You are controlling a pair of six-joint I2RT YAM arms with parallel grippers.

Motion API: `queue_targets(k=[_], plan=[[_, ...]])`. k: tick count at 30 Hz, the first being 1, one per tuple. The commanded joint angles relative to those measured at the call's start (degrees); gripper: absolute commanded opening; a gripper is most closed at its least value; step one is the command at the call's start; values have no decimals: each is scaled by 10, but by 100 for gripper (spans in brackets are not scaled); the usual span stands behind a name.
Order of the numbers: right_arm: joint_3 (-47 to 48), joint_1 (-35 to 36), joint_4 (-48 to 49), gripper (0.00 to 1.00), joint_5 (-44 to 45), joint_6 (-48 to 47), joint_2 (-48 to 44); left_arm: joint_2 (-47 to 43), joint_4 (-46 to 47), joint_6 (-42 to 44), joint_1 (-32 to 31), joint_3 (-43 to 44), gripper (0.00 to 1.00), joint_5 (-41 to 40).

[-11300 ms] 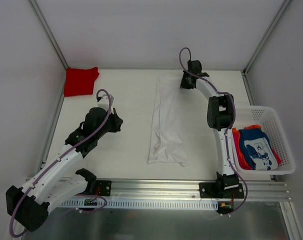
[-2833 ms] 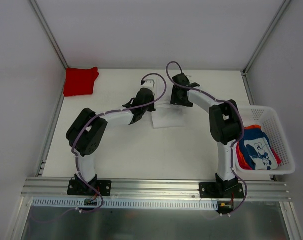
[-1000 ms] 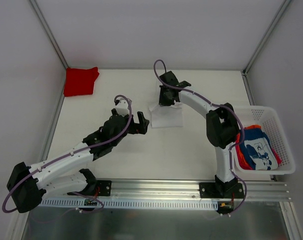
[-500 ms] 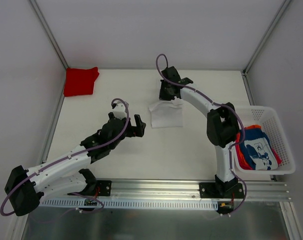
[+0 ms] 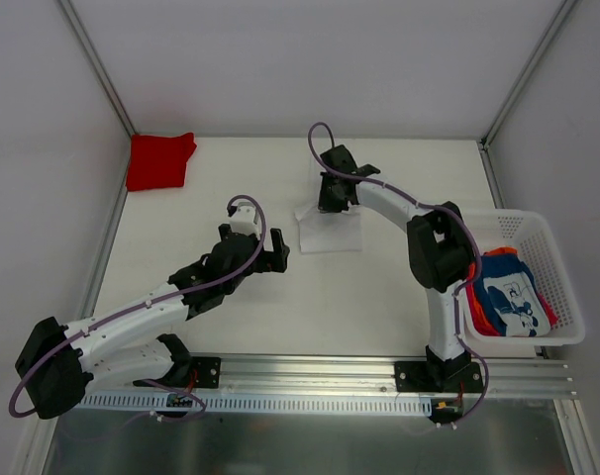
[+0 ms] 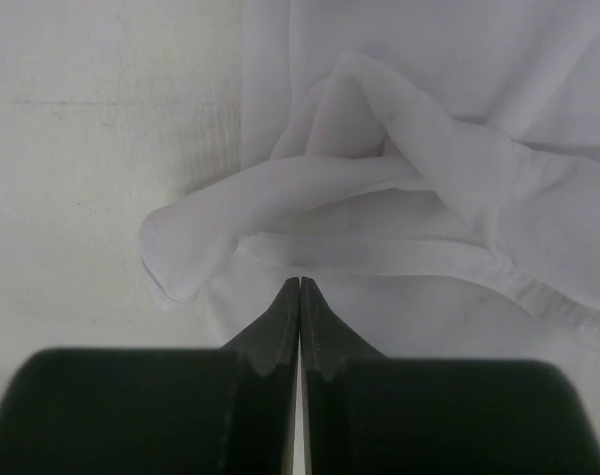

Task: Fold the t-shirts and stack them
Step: Fold the tshirt

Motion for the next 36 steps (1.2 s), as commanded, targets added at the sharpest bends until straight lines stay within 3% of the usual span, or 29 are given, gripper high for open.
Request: queue_targets(k=[1, 13, 24, 29, 30, 32, 33, 35, 36], plan=[[34, -7, 12, 1, 4, -4, 7, -5, 9, -5, -6, 5, 99, -10], [119, -68, 8, 0, -26, -16, 88, -25, 8, 7, -6, 4, 99, -13], [301, -151, -6, 1, -67, -26, 206, 13, 8, 7, -6, 6, 99, -12], [355, -167, 3, 1, -81, -22, 214, 10, 8, 2, -8, -2, 99, -11], [354, -167, 11, 3, -83, -24, 202, 9, 8, 0, -8, -5, 99, -11], [357, -166, 31, 20, -83, -33, 190, 10, 8, -5, -9, -9, 99, -10], [361, -166, 34, 33, -83, -38, 175, 9, 8, -7, -10, -9, 99, -9], [376, -165, 30, 48, -77, -54, 157, 12, 8, -11, -15, -11, 99, -10], [376, -164, 29, 66, -77, -60, 131, 12, 9, -13, -18, -13, 99, -11]])
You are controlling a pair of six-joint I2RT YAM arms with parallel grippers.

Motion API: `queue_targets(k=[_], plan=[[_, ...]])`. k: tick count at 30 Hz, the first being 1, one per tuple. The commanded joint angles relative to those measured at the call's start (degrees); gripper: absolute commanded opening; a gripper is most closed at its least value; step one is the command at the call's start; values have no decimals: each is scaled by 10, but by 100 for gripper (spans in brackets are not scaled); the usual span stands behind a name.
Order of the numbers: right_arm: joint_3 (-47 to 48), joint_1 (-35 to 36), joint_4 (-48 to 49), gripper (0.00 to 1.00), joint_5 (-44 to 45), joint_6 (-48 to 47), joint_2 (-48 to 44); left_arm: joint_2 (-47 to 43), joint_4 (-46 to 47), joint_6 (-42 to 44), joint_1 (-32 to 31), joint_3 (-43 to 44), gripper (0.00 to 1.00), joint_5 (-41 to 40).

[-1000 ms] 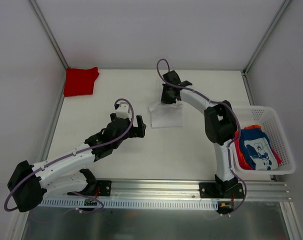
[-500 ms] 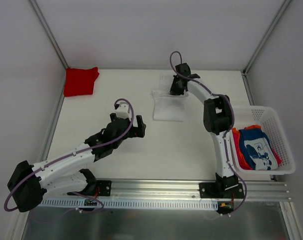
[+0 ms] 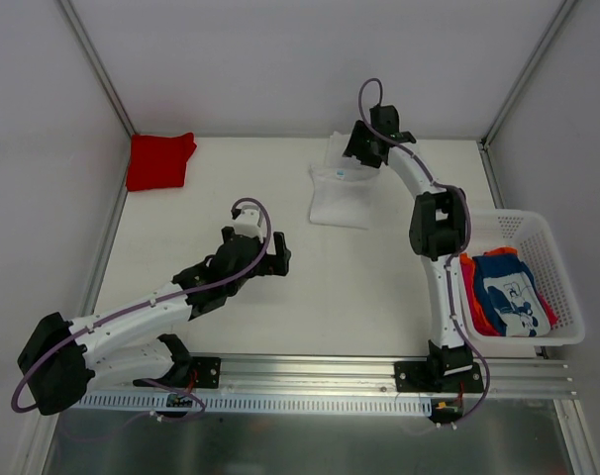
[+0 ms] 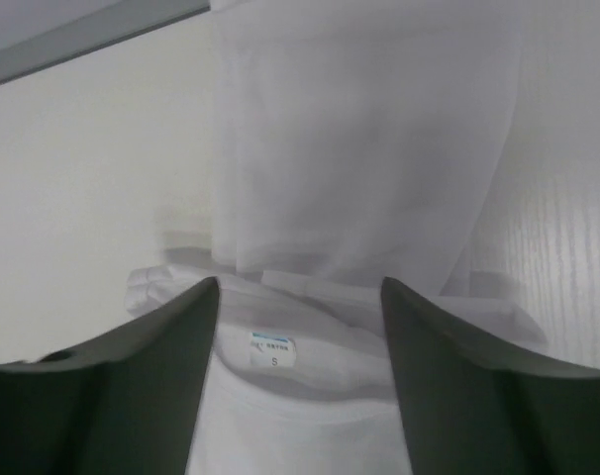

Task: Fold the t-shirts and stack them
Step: Fold the tshirt

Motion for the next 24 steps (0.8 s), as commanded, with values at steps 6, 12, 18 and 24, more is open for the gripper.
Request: queue_targets(k=[6, 12, 18, 24], plan=[[-73, 30, -73, 93, 60, -60, -221, 10, 19, -7, -12, 4, 99, -14], [-433, 38, -28, 93, 132, -33, -472, 35, 39, -8, -11, 22, 99, 19], [-696, 43, 57, 93, 108, 32, -656, 91, 156, -28, 56, 14, 99, 159], [-800, 45, 130, 93, 38, 60, -659, 225, 365, -77, 147, 18, 99, 400]])
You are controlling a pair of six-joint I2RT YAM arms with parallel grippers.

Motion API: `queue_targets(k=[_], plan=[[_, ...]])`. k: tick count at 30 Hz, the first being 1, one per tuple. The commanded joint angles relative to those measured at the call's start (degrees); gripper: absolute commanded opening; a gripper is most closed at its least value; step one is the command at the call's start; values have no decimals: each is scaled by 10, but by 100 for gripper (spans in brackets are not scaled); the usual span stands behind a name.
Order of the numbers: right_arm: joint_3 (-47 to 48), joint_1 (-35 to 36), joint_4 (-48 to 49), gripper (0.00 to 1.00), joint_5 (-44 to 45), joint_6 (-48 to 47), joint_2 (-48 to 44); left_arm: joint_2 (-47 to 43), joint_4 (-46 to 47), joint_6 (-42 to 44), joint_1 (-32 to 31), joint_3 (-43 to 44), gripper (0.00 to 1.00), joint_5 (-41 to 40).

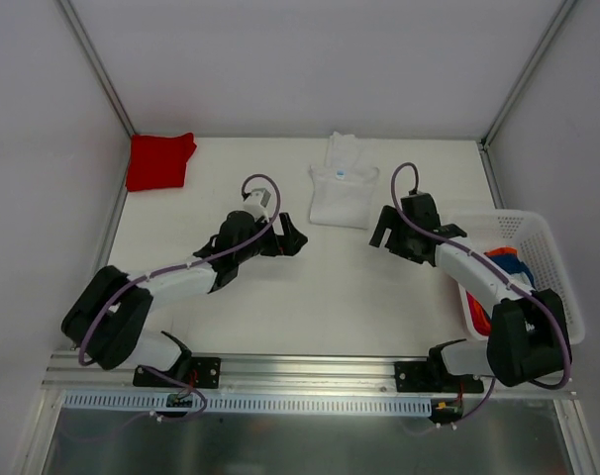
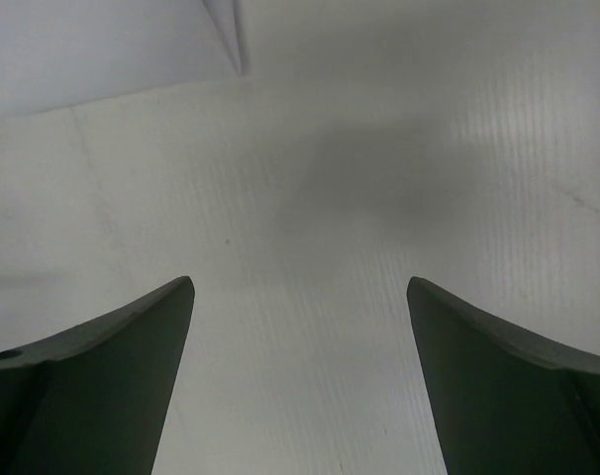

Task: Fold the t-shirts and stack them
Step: Fold the tshirt

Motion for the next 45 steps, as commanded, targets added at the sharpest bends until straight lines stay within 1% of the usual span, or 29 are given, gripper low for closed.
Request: queue_targets(k=[1, 2, 3, 4, 5, 6, 8, 11, 15, 17, 18, 19, 20, 22, 23, 27, 31, 39, 43, 45], plan=[[-11, 3, 99, 93, -76, 36, 11, 79, 177, -47, 33, 26, 99, 190], [-14, 4, 118, 92, -87, 40, 20, 130, 242, -87, 42, 37, 99, 219], [-11, 4, 123, 92, -101, 42, 43, 158, 280, -112, 60, 43, 99, 275], [-6, 3, 129, 91, -107, 43, 55, 183, 321, -137, 68, 46, 99, 298], [2, 4, 137, 91, -108, 43, 63, 230, 360, -186, 74, 51, 99, 314], [5, 3, 139, 91, -109, 43, 80, 249, 425, -206, 82, 52, 98, 329], [17, 3, 139, 90, -110, 38, 95, 288, 460, -233, 85, 57, 97, 332], [40, 3, 138, 90, -106, 32, 114, 313, 470, -227, 86, 59, 96, 326], [63, 3, 135, 90, -95, 23, 140, 318, 451, -204, 89, 59, 97, 309], [72, 0, 135, 90, -89, 21, 157, 309, 419, -184, 90, 64, 96, 284], [82, 0, 135, 90, -88, 19, 164, 302, 399, -172, 91, 68, 96, 271], [87, -2, 135, 90, -86, 18, 170, 296, 347, -162, 91, 73, 96, 256], [91, -4, 135, 90, -85, 17, 185, 285, 319, -140, 90, 82, 96, 220], [110, -7, 136, 90, -84, 16, 200, 276, 250, -111, 90, 102, 96, 186], [114, -8, 135, 90, -85, 15, 216, 274, 233, -104, 90, 110, 96, 165], [131, -18, 138, 91, -80, 19, 245, 281, 174, -90, 90, 142, 96, 126], [146, -38, 151, 92, -86, 23, 266, 285, 145, -89, 90, 160, 96, 85], [220, -65, 156, 91, -117, 37, 332, 315, 143, -78, 90, 173, 96, 78], [223, -75, 164, 91, -125, 43, 352, 323, 136, -66, 91, 179, 96, 70], [207, -79, 180, 91, -136, 55, 353, 323, 137, -62, 90, 181, 96, 69]])
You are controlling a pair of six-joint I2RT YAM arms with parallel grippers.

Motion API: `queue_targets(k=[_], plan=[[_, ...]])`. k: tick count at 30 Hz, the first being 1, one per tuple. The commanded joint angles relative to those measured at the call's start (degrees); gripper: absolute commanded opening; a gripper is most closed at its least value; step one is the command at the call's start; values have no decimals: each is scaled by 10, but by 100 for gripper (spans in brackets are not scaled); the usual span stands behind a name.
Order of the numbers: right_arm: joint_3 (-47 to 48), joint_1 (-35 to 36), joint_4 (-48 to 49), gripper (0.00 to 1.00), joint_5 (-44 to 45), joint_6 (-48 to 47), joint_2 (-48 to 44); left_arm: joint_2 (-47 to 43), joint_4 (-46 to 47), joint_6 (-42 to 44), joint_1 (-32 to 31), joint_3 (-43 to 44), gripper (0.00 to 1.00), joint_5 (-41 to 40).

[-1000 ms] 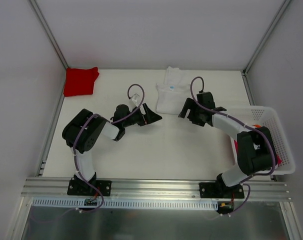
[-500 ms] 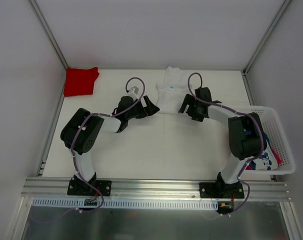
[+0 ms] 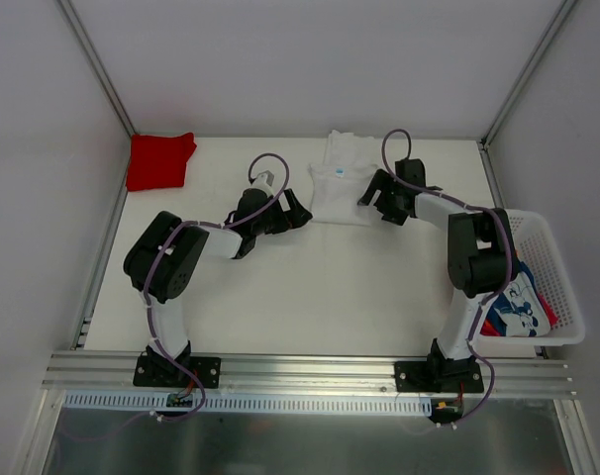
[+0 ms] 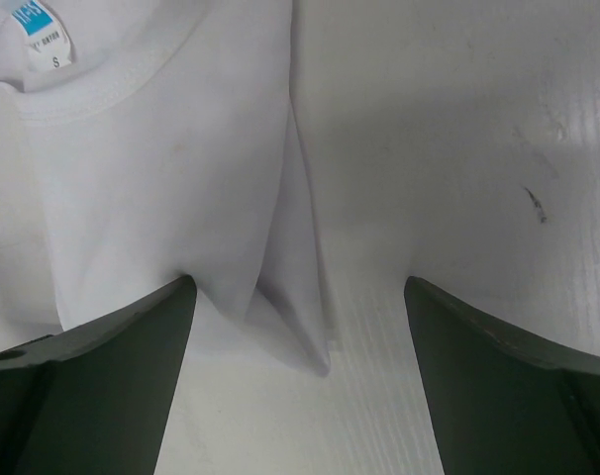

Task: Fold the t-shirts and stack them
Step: Fold the tshirt

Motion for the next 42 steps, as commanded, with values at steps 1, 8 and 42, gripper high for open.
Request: queue_targets(k=[1, 8, 42], plan=[[-7, -12, 40, 91, -26, 24, 10, 4, -3, 25, 3, 21, 96, -13], [-46, -14, 102, 75, -55, 58, 18, 2, -3, 29, 3, 23, 96, -14], [-183, 56, 120, 1, -16, 88, -59, 12, 80, -73, -23, -44, 88, -31]])
